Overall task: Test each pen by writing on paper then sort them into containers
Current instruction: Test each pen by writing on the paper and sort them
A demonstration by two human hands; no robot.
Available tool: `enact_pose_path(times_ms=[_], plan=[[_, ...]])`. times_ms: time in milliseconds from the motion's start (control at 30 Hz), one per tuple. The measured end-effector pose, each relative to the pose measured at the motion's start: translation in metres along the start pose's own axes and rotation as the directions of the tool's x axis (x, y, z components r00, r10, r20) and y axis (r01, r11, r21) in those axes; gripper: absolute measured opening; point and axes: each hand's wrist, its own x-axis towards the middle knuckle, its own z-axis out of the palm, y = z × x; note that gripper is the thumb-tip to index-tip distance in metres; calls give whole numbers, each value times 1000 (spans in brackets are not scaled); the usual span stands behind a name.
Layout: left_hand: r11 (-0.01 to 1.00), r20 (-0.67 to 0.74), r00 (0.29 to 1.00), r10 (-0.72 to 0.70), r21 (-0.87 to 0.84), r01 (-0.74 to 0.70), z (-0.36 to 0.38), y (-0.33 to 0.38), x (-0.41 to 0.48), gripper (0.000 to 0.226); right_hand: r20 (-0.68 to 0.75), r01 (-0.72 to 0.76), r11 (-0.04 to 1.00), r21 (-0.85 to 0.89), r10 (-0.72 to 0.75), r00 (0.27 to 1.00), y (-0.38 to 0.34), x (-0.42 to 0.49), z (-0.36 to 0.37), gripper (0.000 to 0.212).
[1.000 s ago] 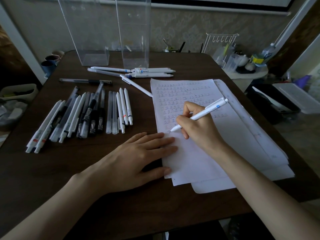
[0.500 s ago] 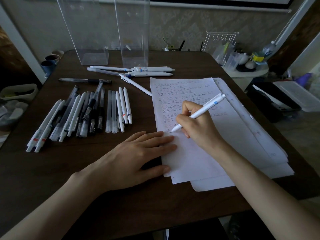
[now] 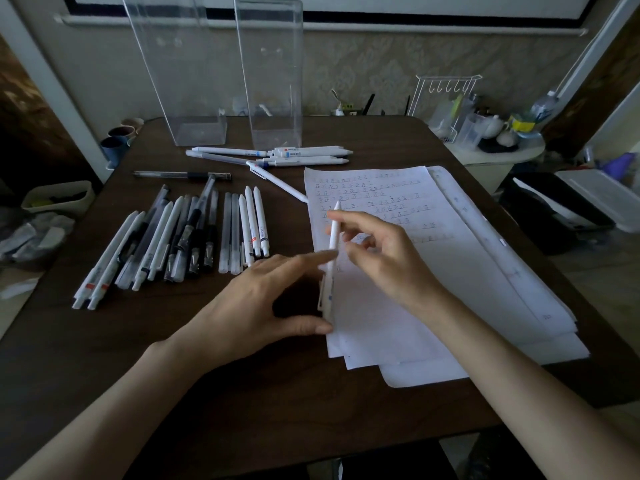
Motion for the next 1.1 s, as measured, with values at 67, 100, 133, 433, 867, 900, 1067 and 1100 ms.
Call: enact_pose_path(times_ms=[67, 100, 133, 433, 867, 900, 1067, 1100], plan=[[996, -6, 998, 66, 53, -66, 1, 0, 1, 67, 31, 10, 1000, -13, -10, 999, -1, -1, 0, 40], [995, -15, 996, 83, 56, -82, 1, -1, 2, 64, 40, 12, 1000, -24, -11, 999, -1, -1, 0, 41], [995, -25, 996, 91, 50, -90, 1, -2, 2, 62, 50, 15, 999, -31, -13, 999, -2, -2, 0, 41], [958, -157, 988, -13, 282, 57, 0, -3, 5, 55, 135, 69, 990, -126, -52, 989, -6, -5, 2, 49], [736, -247, 863, -440, 452, 504, -2, -17, 9, 60, 85, 85, 920, -382, -57, 995, -31, 59, 3, 27], [735, -246, 857, -453, 441, 515, -2, -18, 9, 60, 67, 76, 916, -394, -53, 996, -34, 76, 6, 27], [729, -273, 847, -456, 432, 532, -1, -16, 9, 58, 12, 23, 841, -541, -20, 1000, -30, 152, 45, 21], [725, -281, 845, -455, 434, 534, -1, -17, 9, 58, 21, 32, 806, -592, -24, 999, -26, 160, 55, 22]])
